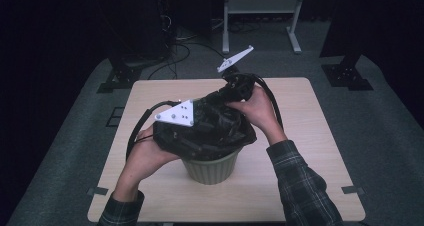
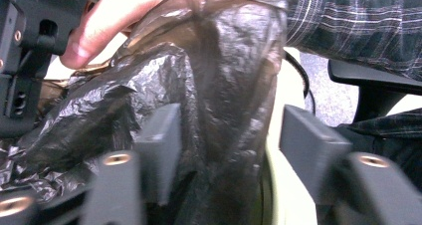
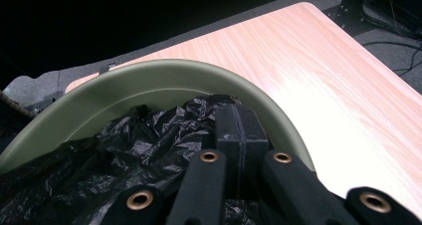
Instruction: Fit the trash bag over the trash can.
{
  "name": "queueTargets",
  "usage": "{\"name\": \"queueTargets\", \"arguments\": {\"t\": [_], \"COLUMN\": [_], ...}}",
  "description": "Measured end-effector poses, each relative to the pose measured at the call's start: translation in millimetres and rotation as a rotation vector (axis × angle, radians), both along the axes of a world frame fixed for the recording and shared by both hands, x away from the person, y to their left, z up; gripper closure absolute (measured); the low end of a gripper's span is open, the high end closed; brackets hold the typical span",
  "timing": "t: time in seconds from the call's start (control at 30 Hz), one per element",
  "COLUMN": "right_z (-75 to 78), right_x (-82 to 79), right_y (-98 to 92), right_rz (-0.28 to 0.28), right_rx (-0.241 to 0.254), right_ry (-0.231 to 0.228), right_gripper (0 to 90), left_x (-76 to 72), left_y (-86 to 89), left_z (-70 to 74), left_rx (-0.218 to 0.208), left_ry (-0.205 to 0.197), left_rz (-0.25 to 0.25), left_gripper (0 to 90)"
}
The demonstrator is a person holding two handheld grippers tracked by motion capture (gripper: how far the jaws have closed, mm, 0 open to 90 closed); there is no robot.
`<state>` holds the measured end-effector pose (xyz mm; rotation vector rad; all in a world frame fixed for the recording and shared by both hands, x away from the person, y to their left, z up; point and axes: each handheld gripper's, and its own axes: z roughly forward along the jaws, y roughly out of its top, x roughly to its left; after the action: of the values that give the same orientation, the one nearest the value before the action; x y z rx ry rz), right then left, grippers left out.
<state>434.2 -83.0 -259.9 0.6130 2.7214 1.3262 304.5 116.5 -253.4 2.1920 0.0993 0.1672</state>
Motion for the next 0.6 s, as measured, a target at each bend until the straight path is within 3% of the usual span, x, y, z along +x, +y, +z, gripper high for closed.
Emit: {"name": "queueTargets", "arguments": {"t": [0.23,0.3,0.47,0.6], "right_z": [2.7,3.5,5.3,10.0], "right_x": [-5.1,-6.8,-11.9,-19.0], "right_y": [-3.4,-6.4,-19.9,-36.9], "right_rz": [0.006,-0.005,-0.033,-0.062], "right_rx": [0.007,0.011,0.020,0.027], "right_ry": [-0.018,-0.024,-0.037,-0.050], "right_gripper": [89.4,82.8,64.4,58.3], "left_x": [13.9,17.2,24.5,32.4], "left_y": [-2.7,-1.0,6.6,19.8], "left_z": [-4.3,-5.2,-8.4,-9.8], "left_rx": [-0.026,-0.028,-0.042,-0.075], "left_ry": [0.069,0.085,0.093,0.095], "left_rz": [-0.014,-0.003,0.049,0.113], "left_gripper": [77.4,88.4,89.9,89.9]}}
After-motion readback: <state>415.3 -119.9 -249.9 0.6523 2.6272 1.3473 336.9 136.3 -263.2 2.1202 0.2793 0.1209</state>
